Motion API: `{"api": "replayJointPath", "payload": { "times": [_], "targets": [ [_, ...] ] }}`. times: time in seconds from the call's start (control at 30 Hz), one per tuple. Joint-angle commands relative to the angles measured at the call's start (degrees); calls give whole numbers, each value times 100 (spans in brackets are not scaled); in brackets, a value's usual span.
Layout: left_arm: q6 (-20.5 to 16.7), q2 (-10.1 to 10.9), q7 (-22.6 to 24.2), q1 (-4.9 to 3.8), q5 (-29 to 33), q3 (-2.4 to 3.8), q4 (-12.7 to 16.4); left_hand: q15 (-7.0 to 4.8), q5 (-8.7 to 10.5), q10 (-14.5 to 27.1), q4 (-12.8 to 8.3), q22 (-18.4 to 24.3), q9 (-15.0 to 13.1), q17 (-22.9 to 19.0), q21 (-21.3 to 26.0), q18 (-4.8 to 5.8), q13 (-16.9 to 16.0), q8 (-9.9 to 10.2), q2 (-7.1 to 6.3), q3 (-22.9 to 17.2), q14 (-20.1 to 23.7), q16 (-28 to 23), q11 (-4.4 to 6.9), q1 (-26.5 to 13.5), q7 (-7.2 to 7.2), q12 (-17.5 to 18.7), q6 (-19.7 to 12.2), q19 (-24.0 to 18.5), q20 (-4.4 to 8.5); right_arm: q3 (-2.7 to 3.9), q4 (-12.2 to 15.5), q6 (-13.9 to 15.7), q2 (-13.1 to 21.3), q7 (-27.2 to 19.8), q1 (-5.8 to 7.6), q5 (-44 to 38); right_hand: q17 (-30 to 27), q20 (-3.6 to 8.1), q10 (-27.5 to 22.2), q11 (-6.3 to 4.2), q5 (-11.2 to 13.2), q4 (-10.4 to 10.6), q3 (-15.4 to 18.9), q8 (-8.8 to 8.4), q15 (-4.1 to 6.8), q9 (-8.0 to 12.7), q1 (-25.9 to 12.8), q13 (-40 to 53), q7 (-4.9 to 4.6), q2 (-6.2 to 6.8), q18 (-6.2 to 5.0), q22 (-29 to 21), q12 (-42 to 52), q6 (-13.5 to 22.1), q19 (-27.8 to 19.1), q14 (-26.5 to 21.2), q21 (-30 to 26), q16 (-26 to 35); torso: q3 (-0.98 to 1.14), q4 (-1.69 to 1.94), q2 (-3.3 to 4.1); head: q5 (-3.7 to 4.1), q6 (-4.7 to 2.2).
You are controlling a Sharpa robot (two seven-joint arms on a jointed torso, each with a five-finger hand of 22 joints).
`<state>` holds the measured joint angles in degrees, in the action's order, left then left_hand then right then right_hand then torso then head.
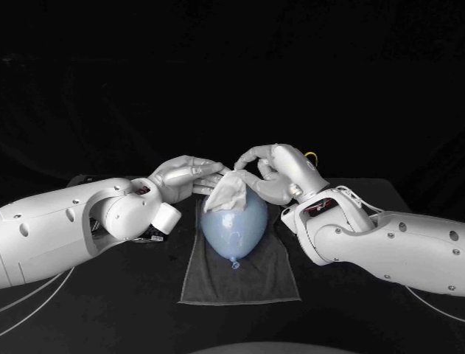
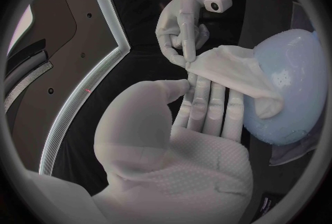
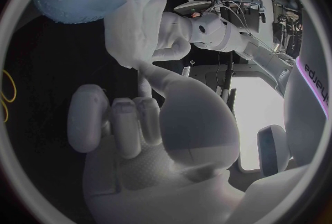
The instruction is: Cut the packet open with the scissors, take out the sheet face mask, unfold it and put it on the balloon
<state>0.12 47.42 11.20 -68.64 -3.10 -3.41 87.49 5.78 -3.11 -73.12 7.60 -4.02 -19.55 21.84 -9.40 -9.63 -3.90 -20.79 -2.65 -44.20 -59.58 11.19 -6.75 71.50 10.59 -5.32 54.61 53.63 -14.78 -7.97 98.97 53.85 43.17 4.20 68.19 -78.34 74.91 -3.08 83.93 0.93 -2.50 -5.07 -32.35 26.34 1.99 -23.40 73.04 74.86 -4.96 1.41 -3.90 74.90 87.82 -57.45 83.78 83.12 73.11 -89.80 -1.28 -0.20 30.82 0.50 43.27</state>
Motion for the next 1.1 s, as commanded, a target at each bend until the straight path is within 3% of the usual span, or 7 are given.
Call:
{"api": "replayJointPath", "payload": {
  "times": [0.03, 0.23, 0.53, 0.7, 0.87, 0.97, 1.1],
  "targets": [
    [267, -16, -69, 1, 13, 7, 28, 47, 31, 91, 284, 24, 16, -11, 81, -87, 6, 22, -297, 422, 107, -66, -71, -389, 26, 61, -104, -68, -75, 4, -2, 89, -14, -137, -1, 44, 1509, 8, 458, -52, -28, -5, -38, 19, 116, -98, -22, 1305, 20, -20, 65, 1081, 23, -23, 80, 688, 22, -20, -2, 1, 2, 6, 0],
    [423, -19, -162, 2, -192, 7, 34, 48, 31, 161, 23, 18, 15, 3, 139, -96, -8, -13, -769, 992, 171, -83, -69, -158, 25, 66, -181, -104, -106, 5, -9, 117, -37, -177, -4, 82, 1509, 9, 455, -53, -28, -5, -46, 29, 117, -102, -26, 1302, 21, -21, 66, 1083, 20, -20, 83, 688, 31, -20, -2, -1, 1, 14, 4],
    [545, -24, -233, 3, -430, 7, 43, 53, 30, 210, -300, 11, 44, 36, 175, -98, -13, -38, -1020, 1304, 215, -80, -62, 371, 24, 43, -203, -92, -109, 6, -22, 43, -54, -167, -5, 96, 1509, 10, 455, -53, -28, -5, -50, 35, 117, -104, -29, 1301, 21, -23, 67, 1083, 19, -18, 84, 688, 33, -20, 0, 1, -2, 9, 11],
    [497, -22, -253, 3, -513, 7, 43, 40, 29, 207, -434, 1, 27, 57, 154, -100, -23, -129, -940, 1307, 223, -67, -31, 649, -24, 4, -85, -30, -88, 6, -16, 5, -60, -169, -5, 97, 1509, 12, 457, -54, -29, -6, -60, 52, 119, -111, -37, 1303, 23, -23, 69, 1086, 21, -14, 88, 688, 46, -20, 0, -2, 1, 18, 13],
    [405, -18, -212, 3, -520, 7, 41, -10, 29, 114, -478, -7, 2, 112, 124, -98, -51, -265, -647, 1327, 124, 22, 46, 850, -106, -110, 74, 47, -51, 6, -8, -71, -57, -192, -5, 99, 1509, 12, 458, -55, -29, -6, -63, 58, 119, -113, -39, 1305, 24, -23, 70, 1088, 22, -13, 90, 688, 51, -20, -1, -2, -3, 12, 13],
    [348, -16, -156, 3, -482, 7, 38, -49, 31, 35, -484, -11, -39, 143, 102, -96, -64, -396, -358, 1361, 58, 74, 113, 955, -198, -191, 176, 88, -25, 6, -4, -132, -51, -205, -5, 101, 1509, 14, 461, -56, -29, -7, -70, 73, 120, -119, -47, 1310, 26, -21, 70, 1087, 27, -10, 89, 688, 50, -20, -1, -3, -4, 10, 16],
    [305, -12, -104, 3, -433, 7, 36, -64, 28, -2, -446, -17, -87, 144, 79, -96, -54, -451, -127, 1337, 21, 88, 122, 976, -207, -210, 66, 117, -1, 6, -2, -186, -34, -213, -4, 110, 1509, 15, 461, -58, -28, -7, -76, 89, 121, -125, -55, 1310, 28, -20, 70, 1087, 26, -7, 89, 688, 50, -20, -2, -2, -4, 9, 11]
  ]
}}
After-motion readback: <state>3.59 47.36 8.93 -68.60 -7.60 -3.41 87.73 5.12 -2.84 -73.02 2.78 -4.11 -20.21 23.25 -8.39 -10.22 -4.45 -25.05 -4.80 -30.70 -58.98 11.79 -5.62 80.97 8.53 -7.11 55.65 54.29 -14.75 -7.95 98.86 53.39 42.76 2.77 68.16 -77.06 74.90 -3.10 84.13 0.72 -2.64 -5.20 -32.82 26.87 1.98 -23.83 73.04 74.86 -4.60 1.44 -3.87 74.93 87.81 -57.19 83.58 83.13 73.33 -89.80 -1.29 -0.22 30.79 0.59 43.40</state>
